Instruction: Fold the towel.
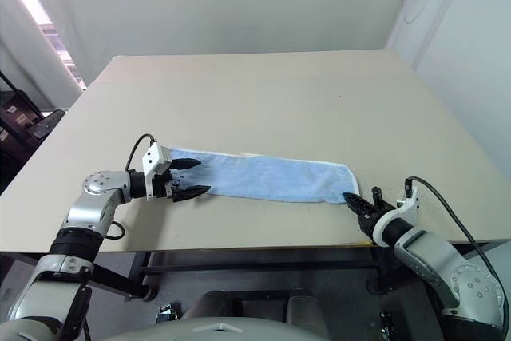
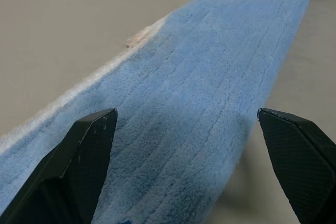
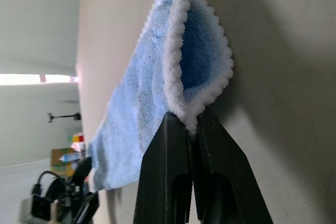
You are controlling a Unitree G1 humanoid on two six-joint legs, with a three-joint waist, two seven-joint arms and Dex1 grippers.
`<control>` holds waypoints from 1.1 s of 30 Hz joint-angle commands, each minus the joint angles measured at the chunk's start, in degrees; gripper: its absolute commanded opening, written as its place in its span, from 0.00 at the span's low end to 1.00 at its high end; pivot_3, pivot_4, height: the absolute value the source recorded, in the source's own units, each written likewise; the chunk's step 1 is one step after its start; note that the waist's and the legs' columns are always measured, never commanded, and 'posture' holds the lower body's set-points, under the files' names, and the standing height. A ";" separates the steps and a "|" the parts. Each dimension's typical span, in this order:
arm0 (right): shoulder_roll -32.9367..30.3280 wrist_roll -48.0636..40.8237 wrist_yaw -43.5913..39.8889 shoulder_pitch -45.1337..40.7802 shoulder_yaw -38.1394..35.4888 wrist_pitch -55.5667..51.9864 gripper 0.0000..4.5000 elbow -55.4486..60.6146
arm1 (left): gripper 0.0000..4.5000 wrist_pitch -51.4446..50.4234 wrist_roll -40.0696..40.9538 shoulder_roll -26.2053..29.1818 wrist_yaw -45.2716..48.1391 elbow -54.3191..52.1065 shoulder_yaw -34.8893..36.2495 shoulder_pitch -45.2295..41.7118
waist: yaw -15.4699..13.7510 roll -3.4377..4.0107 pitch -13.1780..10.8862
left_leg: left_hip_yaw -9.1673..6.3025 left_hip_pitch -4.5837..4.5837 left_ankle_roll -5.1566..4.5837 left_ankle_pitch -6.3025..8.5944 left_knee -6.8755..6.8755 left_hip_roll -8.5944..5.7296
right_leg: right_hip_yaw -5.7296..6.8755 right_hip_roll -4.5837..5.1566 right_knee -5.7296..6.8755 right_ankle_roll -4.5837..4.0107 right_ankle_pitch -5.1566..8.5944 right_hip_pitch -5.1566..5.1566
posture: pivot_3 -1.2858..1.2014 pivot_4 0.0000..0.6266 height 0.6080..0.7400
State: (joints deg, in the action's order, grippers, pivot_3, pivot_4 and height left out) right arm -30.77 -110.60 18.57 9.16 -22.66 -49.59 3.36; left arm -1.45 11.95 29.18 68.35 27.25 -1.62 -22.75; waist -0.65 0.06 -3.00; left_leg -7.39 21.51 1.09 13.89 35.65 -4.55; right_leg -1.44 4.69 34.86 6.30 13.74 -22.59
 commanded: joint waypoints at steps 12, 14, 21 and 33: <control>-15.29 1.81 -19.80 -0.91 -5.60 -12.76 0.01 -10.28 | 1.00 1.27 0.09 1.28 -0.54 0.62 0.72 -1.43 | -0.20 0.06 -0.05 | 0.15 -0.02 -0.08 0.02 -0.04 -0.04 | 0.08 -0.08 0.03 0.00 -0.01 -0.04 | 0.52 0.00 1.00; -16.68 4.02 -22.40 -1.69 -5.49 -14.22 0.01 -11.28 | 1.00 1.32 0.15 1.43 -0.66 0.66 0.81 -1.42 | -0.19 0.07 -0.04 | 0.15 -0.03 -0.09 0.02 -0.03 -0.03 | 0.09 -0.12 0.06 0.00 -0.02 -0.04 | 0.52 0.00 1.00; -21.13 12.46 -36.41 -6.39 -3.62 -20.36 0.01 -3.98 | 1.00 1.16 0.26 2.25 -1.08 0.29 1.10 -1.16 | -0.07 0.08 -0.05 | 0.31 -0.08 -0.11 0.03 0.01 -0.03 | 0.07 -0.12 0.17 0.05 -0.04 -0.08 | 0.52 0.00 1.00; -16.72 23.16 -42.08 -23.03 9.91 -21.69 0.01 4.81 | 1.00 0.79 0.36 3.13 -1.83 -0.29 1.06 -0.38 | -0.09 -0.07 -0.15 | 0.32 -0.01 -0.09 0.04 0.02 -0.02 | 0.07 -0.05 0.17 0.07 -0.06 -0.17 | 0.52 0.00 1.00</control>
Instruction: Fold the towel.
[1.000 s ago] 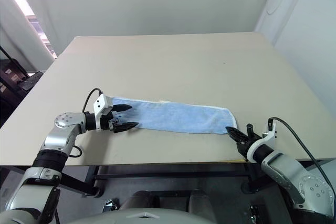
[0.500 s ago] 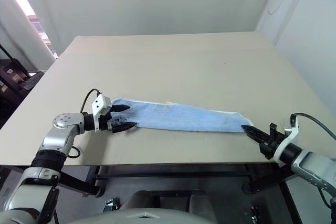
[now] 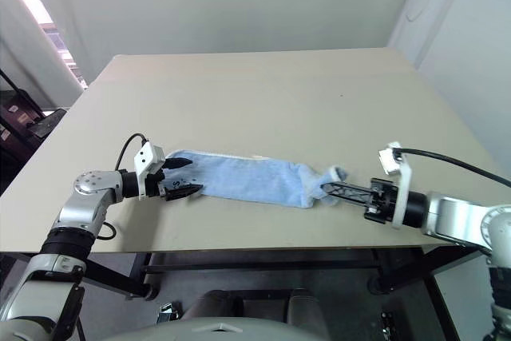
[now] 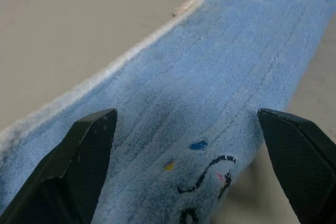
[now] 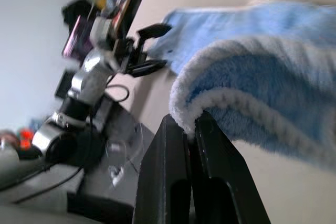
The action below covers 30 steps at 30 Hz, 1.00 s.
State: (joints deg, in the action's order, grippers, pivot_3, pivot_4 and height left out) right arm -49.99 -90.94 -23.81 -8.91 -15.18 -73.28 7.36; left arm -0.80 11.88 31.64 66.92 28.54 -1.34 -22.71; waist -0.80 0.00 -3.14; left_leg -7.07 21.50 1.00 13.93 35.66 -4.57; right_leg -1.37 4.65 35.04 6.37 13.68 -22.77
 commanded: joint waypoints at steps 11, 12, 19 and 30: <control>6.23 13.43 -1.82 -10.17 0.46 5.73 0.01 -4.99 | 1.00 -0.58 0.72 0.96 -1.34 -4.44 0.89 1.80 | -1.48 -0.05 -0.02 | 0.10 0.11 -0.04 0.13 -0.04 -0.06 | -0.07 0.04 -0.02 -0.26 -0.21 -0.17 | 0.52 0.00 1.00; 6.60 14.62 -1.02 -10.72 -0.33 6.66 0.01 -6.28 | 1.00 -0.51 0.65 0.97 -1.40 -4.34 0.89 1.77 | -1.56 -0.05 -0.02 | 0.14 0.11 -0.04 0.13 -0.03 -0.06 | -0.08 0.04 -0.01 -0.26 -0.21 -0.18 | 0.52 0.00 1.00; 6.55 11.97 -1.68 -7.75 -7.43 5.16 0.01 -6.56 | 1.00 -0.39 0.49 0.87 -1.39 -4.10 0.54 1.53 | -1.48 -0.05 -0.02 | 0.26 0.02 -0.04 0.12 0.01 0.00 | -0.09 0.00 0.04 -0.21 -0.23 -0.14 | 0.52 0.00 1.00; 7.50 4.09 7.48 7.64 -15.74 2.93 0.01 -2.46 | 1.00 -0.33 -0.19 0.78 -0.64 -2.75 -0.28 0.94 | -1.34 -0.05 -0.02 | 0.45 -0.10 -0.08 0.15 0.09 0.14 | -0.16 -0.03 0.05 0.00 -0.17 -0.08 | 0.52 0.00 1.00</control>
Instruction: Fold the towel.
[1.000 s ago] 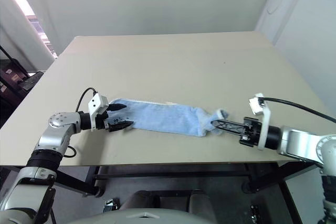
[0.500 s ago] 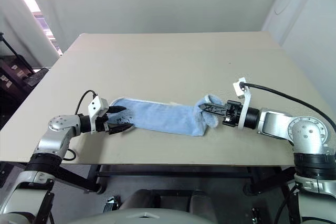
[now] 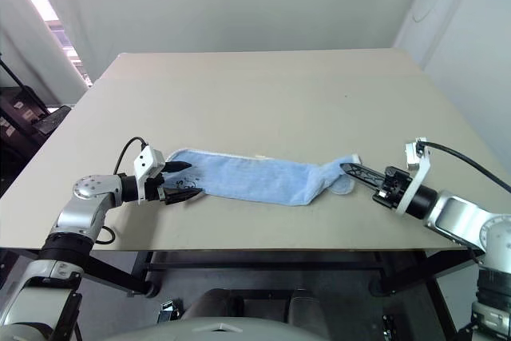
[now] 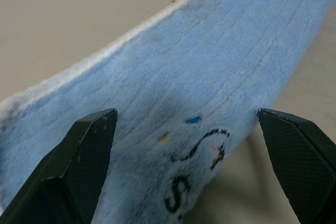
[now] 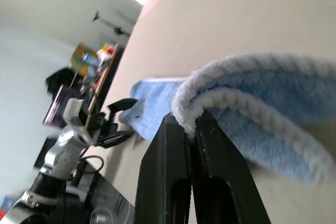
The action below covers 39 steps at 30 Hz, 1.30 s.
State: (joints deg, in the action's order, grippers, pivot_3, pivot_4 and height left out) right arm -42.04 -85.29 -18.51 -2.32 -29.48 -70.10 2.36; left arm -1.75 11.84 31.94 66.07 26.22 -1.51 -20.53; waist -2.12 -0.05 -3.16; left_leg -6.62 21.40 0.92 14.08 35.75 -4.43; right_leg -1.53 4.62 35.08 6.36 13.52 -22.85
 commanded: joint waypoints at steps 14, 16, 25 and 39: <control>5.33 -21.61 28.11 5.42 -0.70 14.50 0.01 6.00 | 1.00 1.58 -0.74 -0.67 0.85 3.08 -1.61 -3.87 | -0.02 0.03 -0.02 | 0.01 0.01 0.00 0.00 0.05 0.06 | 0.01 -0.03 -0.01 -0.02 -0.01 0.02 | 0.52 0.00 1.00; 5.24 -20.18 28.06 3.34 1.50 15.23 0.01 8.01 | 1.00 1.71 -0.85 -0.77 0.94 3.43 -1.84 -4.07 | 0.05 0.04 -0.02 | 0.02 0.01 0.00 0.00 0.05 0.06 | 0.00 -0.04 -0.01 -0.02 -0.01 0.02 | 0.52 0.00 1.00; 0.61 -2.36 10.35 -8.63 17.59 10.50 0.01 17.57 | 1.00 2.01 -1.34 -1.04 1.07 4.59 -1.98 -5.18 | -0.22 0.02 -0.02 | -0.01 0.06 0.00 0.00 0.05 0.04 | 0.03 -0.05 -0.01 -0.03 -0.02 -0.01 | 0.52 0.00 1.00; 3.30 26.51 -9.19 -22.76 30.48 14.67 0.01 5.80 | 1.00 1.28 -1.31 -0.44 -0.47 1.21 -1.57 -1.89 | -0.12 -0.03 -0.02 | 0.02 0.12 -0.01 0.02 0.11 0.04 | 0.06 -0.02 -0.01 -0.04 -0.08 -0.10 | 0.52 0.00 1.00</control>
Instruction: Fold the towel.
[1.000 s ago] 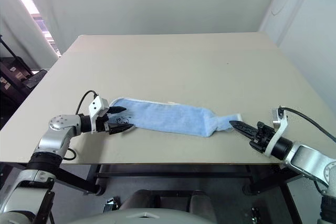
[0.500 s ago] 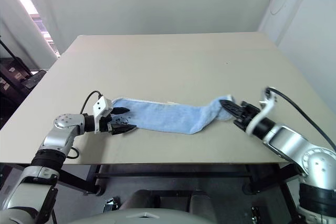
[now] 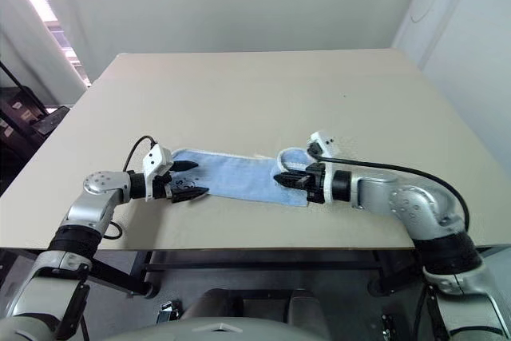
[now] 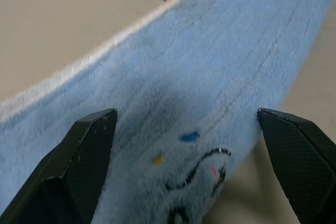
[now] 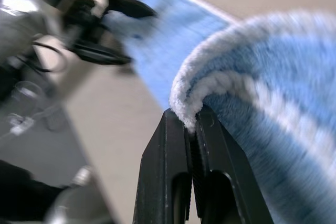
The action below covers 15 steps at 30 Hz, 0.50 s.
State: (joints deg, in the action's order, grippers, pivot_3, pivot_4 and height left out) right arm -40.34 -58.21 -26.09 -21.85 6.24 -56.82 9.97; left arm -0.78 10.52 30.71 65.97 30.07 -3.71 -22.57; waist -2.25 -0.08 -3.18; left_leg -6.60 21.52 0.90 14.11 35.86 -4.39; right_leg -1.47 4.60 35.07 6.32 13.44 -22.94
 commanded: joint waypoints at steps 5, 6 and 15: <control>2.61 1.11 -3.84 -3.39 -8.67 1.28 0.01 -2.19 | 1.00 -0.61 0.58 1.11 -0.69 -3.95 1.01 1.15 | -0.04 -0.03 0.00 | -0.01 0.13 0.00 0.00 0.02 -0.02 | 0.00 0.01 0.00 -0.21 -0.20 -0.11 | 0.52 0.00 1.00; 3.04 2.70 -4.06 -3.30 -8.43 2.43 0.01 -2.07 | 1.00 -0.70 0.56 1.14 -0.73 -4.06 1.01 1.19 | -0.02 -0.03 0.00 | 0.00 0.11 0.00 0.00 0.02 -0.02 | 0.00 0.01 0.01 -0.22 -0.20 -0.11 | 0.52 0.00 1.00; 7.11 21.31 -16.60 -6.89 5.30 16.75 0.01 -3.44 | 1.00 -1.14 0.71 0.93 -0.68 -3.03 1.03 -0.54 | 0.22 -0.02 0.00 | 0.04 -0.01 0.00 -0.01 0.07 0.06 | 0.01 -0.14 0.14 -0.23 -0.21 -0.10 | 0.52 0.00 1.00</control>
State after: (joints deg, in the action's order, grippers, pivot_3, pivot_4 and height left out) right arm -33.70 -39.22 -40.44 -26.64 10.98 -42.71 6.79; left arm -2.07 10.64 31.19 65.25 27.93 -3.62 -21.34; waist -2.02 -0.09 -3.18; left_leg -6.56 21.51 0.91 14.10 35.93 -4.33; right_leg -1.46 4.46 35.21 6.05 13.20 -23.04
